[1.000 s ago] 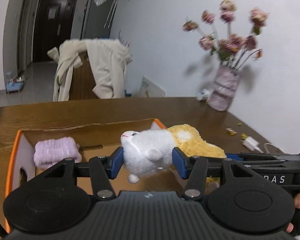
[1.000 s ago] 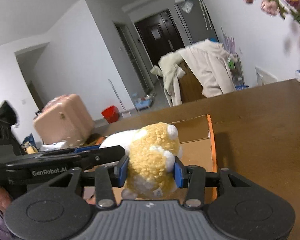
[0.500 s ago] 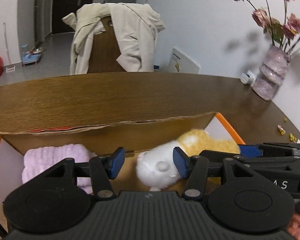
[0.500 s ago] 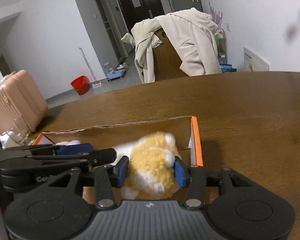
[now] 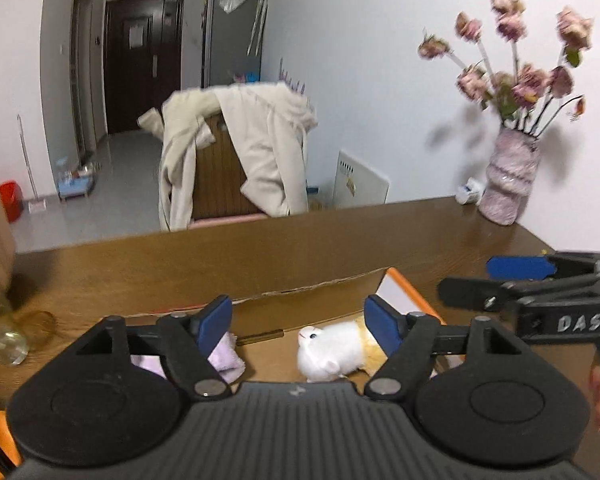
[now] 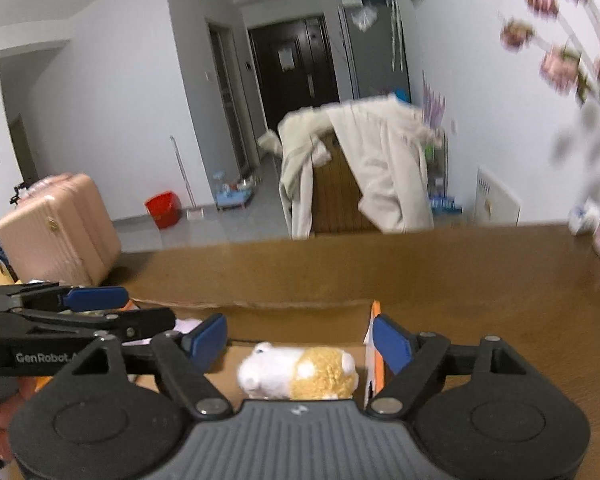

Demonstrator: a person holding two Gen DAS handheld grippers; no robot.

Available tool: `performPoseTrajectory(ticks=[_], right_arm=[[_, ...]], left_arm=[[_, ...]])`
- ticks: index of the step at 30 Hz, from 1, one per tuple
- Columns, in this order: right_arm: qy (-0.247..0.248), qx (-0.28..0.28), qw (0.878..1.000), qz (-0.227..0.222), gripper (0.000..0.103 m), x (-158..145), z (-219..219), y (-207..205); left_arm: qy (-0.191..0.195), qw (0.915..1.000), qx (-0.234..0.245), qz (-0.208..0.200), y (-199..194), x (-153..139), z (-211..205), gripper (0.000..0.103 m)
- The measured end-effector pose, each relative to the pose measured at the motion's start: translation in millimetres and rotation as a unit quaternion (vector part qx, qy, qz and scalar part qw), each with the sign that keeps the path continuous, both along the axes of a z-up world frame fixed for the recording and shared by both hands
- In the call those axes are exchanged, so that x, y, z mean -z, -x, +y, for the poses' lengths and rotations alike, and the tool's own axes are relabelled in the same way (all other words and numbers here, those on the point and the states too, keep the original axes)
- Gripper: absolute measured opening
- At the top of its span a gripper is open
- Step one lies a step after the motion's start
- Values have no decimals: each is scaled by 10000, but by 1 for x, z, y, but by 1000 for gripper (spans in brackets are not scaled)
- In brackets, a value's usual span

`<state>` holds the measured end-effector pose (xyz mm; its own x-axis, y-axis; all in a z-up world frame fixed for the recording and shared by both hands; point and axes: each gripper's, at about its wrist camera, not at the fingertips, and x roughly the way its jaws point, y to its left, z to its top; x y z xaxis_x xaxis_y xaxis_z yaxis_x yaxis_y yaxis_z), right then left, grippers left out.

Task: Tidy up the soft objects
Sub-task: 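Move both open tools back over the pile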

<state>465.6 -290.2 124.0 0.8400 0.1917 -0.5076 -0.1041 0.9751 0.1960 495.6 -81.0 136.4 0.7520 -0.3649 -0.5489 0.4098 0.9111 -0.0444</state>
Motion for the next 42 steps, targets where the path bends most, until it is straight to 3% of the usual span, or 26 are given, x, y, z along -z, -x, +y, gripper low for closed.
performPoseTrajectory(ticks=[6, 12, 15, 18, 21, 27, 32, 38, 42], right_arm=[[259, -140, 9979, -580, 88, -46, 2, 83], [359, -364, 9932, -1045, 89, -58, 14, 179], [425, -472, 9906, -1214, 89, -50, 20, 223], [330, -531, 9889, -1346, 99, -35, 26, 264], [406, -561, 9860, -1517, 101, -16, 34, 295], [841, -390, 9855, -1419, 101, 28, 55, 342], [603, -328, 9908, -1165, 101, 57, 56, 364], [328, -285, 9940, -1001, 99, 66, 54, 359], [113, -453, 9951, -869, 87, 69, 58, 341]], left_arm=[[4, 9992, 54, -402, 81, -38, 27, 86], [-10, 9952, 56, -981, 175, -41, 53, 94], [38, 9929, 24, -1192, 223, -31, 65, 97], [156, 9888, -95, -1479, 266, -18, 75, 99], [301, 9872, -219, -1549, 300, -4, 84, 101], [295, 9871, -278, -1551, 357, 35, 98, 103], [463, 9923, -278, -1118, 377, 69, 104, 103], [330, 9942, -575, -845, 357, 80, 106, 103], [454, 9919, -884, -793, 331, 84, 112, 97]])
